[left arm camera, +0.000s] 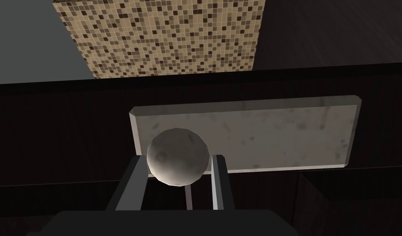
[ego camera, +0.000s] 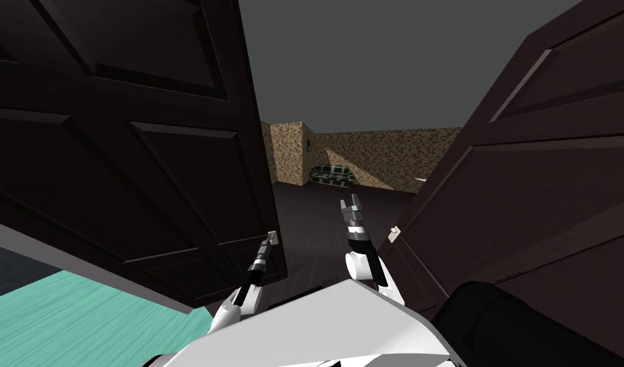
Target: Push the door open
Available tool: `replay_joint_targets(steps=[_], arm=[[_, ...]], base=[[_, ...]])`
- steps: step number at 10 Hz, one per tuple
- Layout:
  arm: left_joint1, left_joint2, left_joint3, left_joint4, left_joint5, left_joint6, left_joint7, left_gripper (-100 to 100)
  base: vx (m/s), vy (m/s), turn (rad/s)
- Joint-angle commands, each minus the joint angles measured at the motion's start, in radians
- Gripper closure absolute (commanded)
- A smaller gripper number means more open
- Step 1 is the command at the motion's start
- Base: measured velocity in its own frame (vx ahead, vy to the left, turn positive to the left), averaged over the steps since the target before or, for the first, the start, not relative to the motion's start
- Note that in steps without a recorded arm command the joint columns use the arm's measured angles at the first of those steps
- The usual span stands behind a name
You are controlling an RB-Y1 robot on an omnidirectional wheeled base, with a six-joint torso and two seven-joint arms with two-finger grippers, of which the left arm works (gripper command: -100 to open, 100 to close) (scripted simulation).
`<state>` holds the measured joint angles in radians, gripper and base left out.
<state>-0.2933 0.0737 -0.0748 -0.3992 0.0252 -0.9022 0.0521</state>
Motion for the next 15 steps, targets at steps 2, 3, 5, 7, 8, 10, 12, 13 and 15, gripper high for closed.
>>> replay_joint_targets(steps=[2,3,5,7,8,10,12,13,15], arm=[[0.031,0.016,0.002,-0.014,0.000,0.035,0.004,100],[0.041,0.016,0.002,-0.024,0.000,0.040,0.004,100],[0.041,0.016,0.002,-0.079,0.000,0.040,0.004,100],[0.041,0.020,0.021,-0.079,0.011,0.041,-0.003,100],[0.041,0.021,0.027,-0.079,0.015,0.042,-0.006,100],[0.056,0.009,0.019,-0.099,0.012,0.054,-0.008,-100],[0.054,0.006,0.022,-0.102,0.015,0.058,-0.007,-100],[0.053,0.001,0.023,-0.105,0.018,0.061,-0.006,-100],[0.051,-0.010,0.026,-0.109,0.022,0.066,-0.004,-100]], base=[[0.001,0.002,-0.006],[-0.021,0.002,-0.006],[-0.026,0.003,0.014],[0.046,-0.012,0.057],[0.171,-0.062,0.102],[-0.133,-0.053,0.058],[-0.243,-0.036,0.041],[-0.236,-0.083,0.067],[-0.221,-0.075,0.062]])
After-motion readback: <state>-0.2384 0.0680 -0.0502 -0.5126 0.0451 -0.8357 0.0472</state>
